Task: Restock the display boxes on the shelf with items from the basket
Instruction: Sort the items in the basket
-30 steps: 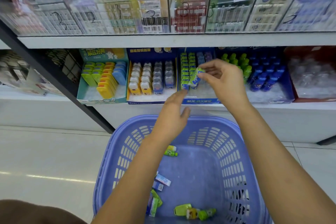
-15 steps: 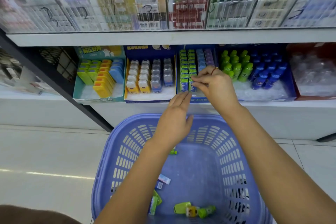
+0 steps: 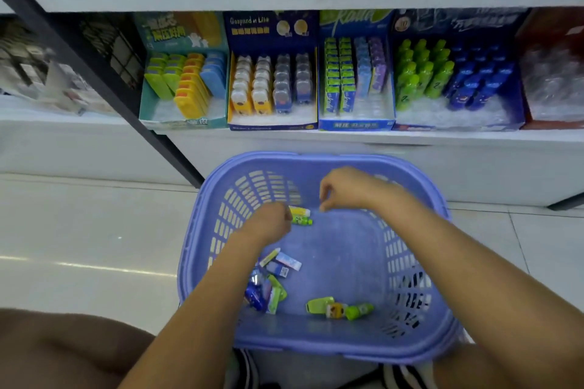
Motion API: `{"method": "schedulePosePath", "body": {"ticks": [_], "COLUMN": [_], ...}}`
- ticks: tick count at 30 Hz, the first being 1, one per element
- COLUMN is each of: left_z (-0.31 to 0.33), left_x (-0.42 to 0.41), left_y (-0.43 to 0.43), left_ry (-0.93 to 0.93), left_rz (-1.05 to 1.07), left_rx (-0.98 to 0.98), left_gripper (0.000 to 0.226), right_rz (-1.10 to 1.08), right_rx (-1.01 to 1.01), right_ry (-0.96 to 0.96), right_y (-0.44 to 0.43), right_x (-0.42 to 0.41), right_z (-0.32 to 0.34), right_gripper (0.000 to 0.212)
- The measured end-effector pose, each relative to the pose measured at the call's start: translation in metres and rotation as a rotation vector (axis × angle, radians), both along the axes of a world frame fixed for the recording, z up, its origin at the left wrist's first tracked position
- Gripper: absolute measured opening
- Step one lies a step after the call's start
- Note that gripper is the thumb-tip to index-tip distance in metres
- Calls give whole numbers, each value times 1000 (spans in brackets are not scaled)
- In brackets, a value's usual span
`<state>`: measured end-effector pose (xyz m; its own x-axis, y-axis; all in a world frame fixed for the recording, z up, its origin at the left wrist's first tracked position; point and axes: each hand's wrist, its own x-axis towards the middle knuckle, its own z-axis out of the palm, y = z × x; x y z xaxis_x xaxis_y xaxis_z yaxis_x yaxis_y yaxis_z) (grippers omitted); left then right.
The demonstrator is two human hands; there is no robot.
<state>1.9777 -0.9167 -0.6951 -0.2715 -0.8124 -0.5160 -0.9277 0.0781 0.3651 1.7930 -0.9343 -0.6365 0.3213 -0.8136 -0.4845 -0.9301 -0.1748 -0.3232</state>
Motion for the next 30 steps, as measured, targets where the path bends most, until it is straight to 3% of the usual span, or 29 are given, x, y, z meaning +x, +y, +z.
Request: {"method": "schedulePosePath", "body": {"ticks": [3, 6, 11, 18, 24, 27, 30], "left_z": [-43, -68, -78, -89, -96, -99, -100], "left_x": [13, 19, 24, 16, 12, 12, 17], "left_y": [35, 56, 51, 64, 63, 62, 56], "left_ry": [-124, -210, -214, -415, -478, -457, -483], "left_rz": [-214, -366, -413, -662, -632, -484, -344], "left_rx": [246, 325, 301, 245, 214, 209, 187], "left_gripper": [35, 29, 32, 28, 38, 28, 34], "right_rz": [105, 180, 229, 261, 224, 182, 128], "right_rx": [294, 438, 536, 564, 587, 521, 447], "right_ry": [84, 120, 123, 106, 152, 136, 121], "right_y": [39, 72, 96, 109, 111, 98, 81], "right_x": [19, 30, 34, 41, 39, 32, 24], "right_z": [-59, -105, -141, -155, -166, -161, -153], "right_gripper": [41, 49, 42, 32, 28, 29, 29]}}
